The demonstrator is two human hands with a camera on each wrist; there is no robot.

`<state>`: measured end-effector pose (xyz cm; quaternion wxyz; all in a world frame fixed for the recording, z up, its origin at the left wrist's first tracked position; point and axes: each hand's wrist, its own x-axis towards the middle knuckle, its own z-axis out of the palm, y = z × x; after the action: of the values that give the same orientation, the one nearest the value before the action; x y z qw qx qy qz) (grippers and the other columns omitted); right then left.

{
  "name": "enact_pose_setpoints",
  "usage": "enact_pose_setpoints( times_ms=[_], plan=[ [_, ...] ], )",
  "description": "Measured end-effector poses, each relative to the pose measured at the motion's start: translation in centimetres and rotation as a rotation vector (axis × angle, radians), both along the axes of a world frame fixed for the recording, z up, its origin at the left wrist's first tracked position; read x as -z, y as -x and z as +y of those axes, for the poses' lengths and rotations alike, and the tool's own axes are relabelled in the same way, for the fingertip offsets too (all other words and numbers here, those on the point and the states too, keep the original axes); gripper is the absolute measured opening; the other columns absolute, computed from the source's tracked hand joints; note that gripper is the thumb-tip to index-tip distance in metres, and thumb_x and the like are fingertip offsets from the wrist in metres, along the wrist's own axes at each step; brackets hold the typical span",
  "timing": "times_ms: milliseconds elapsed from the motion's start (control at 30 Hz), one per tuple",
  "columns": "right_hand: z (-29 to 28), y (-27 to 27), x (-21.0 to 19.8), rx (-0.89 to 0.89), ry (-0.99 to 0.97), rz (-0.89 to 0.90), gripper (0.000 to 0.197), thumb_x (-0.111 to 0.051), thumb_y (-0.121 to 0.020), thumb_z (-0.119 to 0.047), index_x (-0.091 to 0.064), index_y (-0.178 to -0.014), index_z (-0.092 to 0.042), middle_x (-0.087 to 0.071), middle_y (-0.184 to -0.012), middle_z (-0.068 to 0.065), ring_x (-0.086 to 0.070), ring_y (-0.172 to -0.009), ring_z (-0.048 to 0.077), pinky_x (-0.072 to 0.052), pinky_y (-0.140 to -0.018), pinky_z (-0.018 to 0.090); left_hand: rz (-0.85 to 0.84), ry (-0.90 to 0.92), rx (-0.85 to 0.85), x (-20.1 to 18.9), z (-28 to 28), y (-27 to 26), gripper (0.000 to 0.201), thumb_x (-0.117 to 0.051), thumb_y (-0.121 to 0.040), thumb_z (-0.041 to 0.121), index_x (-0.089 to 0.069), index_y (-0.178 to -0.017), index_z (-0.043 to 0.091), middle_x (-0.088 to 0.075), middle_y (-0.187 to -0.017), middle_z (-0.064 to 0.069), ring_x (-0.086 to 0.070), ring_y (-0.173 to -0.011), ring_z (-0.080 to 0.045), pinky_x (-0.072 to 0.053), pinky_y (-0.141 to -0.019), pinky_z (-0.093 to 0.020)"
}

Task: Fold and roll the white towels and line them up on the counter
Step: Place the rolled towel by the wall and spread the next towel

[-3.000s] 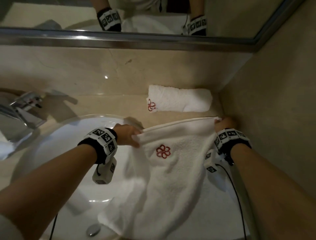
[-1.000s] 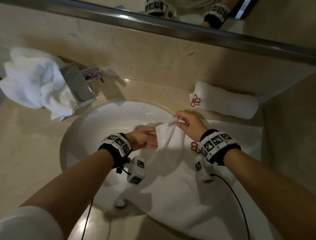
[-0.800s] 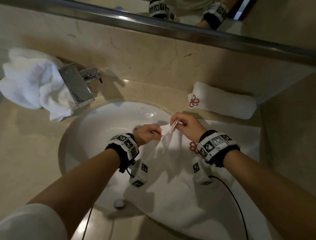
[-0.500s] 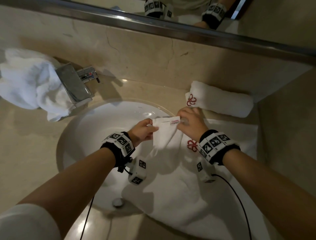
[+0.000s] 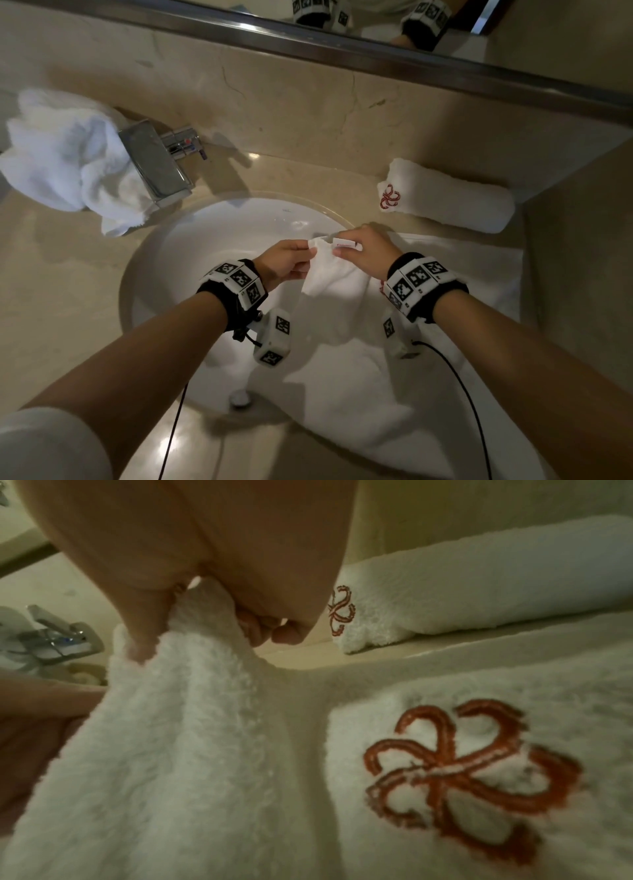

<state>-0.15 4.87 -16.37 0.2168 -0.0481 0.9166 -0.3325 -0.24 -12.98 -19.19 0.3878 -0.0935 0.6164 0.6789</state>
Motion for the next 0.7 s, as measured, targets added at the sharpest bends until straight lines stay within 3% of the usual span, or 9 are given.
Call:
enact_pose_setpoints(
  times_ms=[67, 133, 200, 300, 367, 500, 567, 633, 700],
  plan=[
    [-0.3, 0.2, -0.2, -0.02, 0.004, -0.021, 0.017, -0.058, -0.081, -0.039, -0.058, -0.07, -0.052, -0.062, -0.084, 0.009, -0.059, -0.084, 0.027, -0.046, -0.082, 0.035, -0.012, 0.009, -0.004, -0.2, -0.1, 0.1, 0.025, -0.045, -0.096, 0.009, -0.062, -0.08, 0.017, -0.046, -0.062, 0.003, -0.042, -0.056, -0.011, -0.047, -0.067, -0.023],
    [-0.6, 0.4, -0.4, -0.055, 0.017, -0.042, 0.011, -0.061, -0.086, -0.028, -0.068, -0.089, -0.035, -0.066, -0.088, 0.008, -0.06, -0.087, 0.026, -0.046, -0.085, 0.034, -0.031, 0.024, -0.009, -0.3, -0.2, 0.3, 0.021, -0.045, -0.096, 0.009, -0.062, -0.086, 0.017, -0.054, -0.072, -0.002, -0.05, -0.068, -0.018, -0.049, -0.073, -0.025],
    [-0.7, 0.4, -0.3, -0.091, -0.007, -0.034, 0.009, -0.06, -0.089, -0.022, -0.069, -0.091, -0.022, -0.064, -0.078, 0.003, -0.058, -0.082, 0.024, -0.045, -0.081, 0.032, -0.056, 0.02, -0.01, -0.2, -0.3, 0.4, 0.017, -0.045, -0.095, 0.013, -0.061, -0.091, 0.017, -0.047, -0.09, -0.011, -0.044, -0.085, -0.024, -0.047, -0.08, -0.029],
    [-0.9, 0.6, -0.3, -0.095, -0.145, 0.023, 0.02, -0.059, -0.089, -0.029, -0.068, -0.097, -0.013, -0.064, -0.078, 0.005, -0.056, -0.083, 0.024, -0.04, -0.076, 0.028, -0.064, 0.013, 0.011, -0.2, -0.3, 0.3, 0.017, -0.046, -0.093, 0.013, -0.061, -0.087, 0.018, -0.041, -0.08, -0.008, -0.04, -0.076, -0.022, -0.047, -0.079, -0.028],
    [-1.0, 0.9, -0.2, -0.072, -0.186, 0.043, 0.026, -0.061, -0.087, -0.035, -0.064, -0.088, -0.009, -0.067, -0.084, 0.01, -0.059, -0.083, 0.026, -0.044, -0.075, 0.032, -0.05, 0.019, 0.032, -0.2, -0.3, 0.3, 0.017, -0.045, -0.092, 0.014, -0.061, -0.089, 0.019, -0.042, -0.075, -0.004, -0.042, -0.072, -0.018, -0.048, -0.08, -0.028],
    [-1.4, 1.3, -0.3, -0.068, -0.215, 0.067, 0.027, -0.06, -0.088, -0.034, -0.06, -0.08, -0.008, -0.061, -0.076, 0.008, -0.055, -0.077, 0.023, -0.045, -0.074, 0.032, -0.093, 0.027, 0.05, -0.5, -0.4, 0.4, 0.026, -0.038, -0.098, 0.028, -0.052, -0.078, 0.019, -0.047, -0.058, 0.008, -0.049, -0.062, -0.012, -0.046, -0.08, -0.027],
    [-1.6, 1.5, -0.3, -0.099, -0.252, 0.054, 0.028, -0.06, -0.088, -0.034, -0.052, -0.071, -0.013, -0.056, -0.073, 0.005, -0.051, -0.075, 0.022, -0.042, -0.072, 0.031, -0.09, 0.039, 0.054, -0.3, -0.5, 0.5, 0.03, -0.035, -0.099, 0.036, -0.056, -0.085, 0.018, -0.052, -0.065, 0.005, -0.053, -0.066, -0.014, -0.048, -0.079, -0.026],
    [-1.7, 1.5, -0.3, -0.125, -0.304, 0.042, 0.036, -0.059, -0.088, -0.036, -0.042, -0.062, -0.019, -0.053, -0.074, 0.004, -0.049, -0.077, 0.021, -0.038, -0.071, 0.029, -0.077, 0.043, 0.081, -0.4, -0.5, 0.4, 0.033, -0.039, -0.097, 0.043, -0.059, -0.098, 0.016, -0.054, -0.082, -0.007, -0.054, -0.08, -0.021, -0.048, -0.083, -0.028],
    [-1.8, 1.5, -0.1, -0.137, -0.322, 0.062, 0.037, -0.058, -0.088, -0.039, -0.041, -0.062, -0.02, -0.052, -0.076, 0.003, -0.052, -0.081, 0.023, -0.035, -0.071, 0.028, -0.043, 0.067, 0.116, -0.2, -0.6, 0.4, 0.032, -0.05, -0.093, 0.041, -0.06, -0.107, 0.014, -0.045, -0.094, -0.011, -0.046, -0.088, -0.025, -0.048, -0.083, -0.027]
  ],
)
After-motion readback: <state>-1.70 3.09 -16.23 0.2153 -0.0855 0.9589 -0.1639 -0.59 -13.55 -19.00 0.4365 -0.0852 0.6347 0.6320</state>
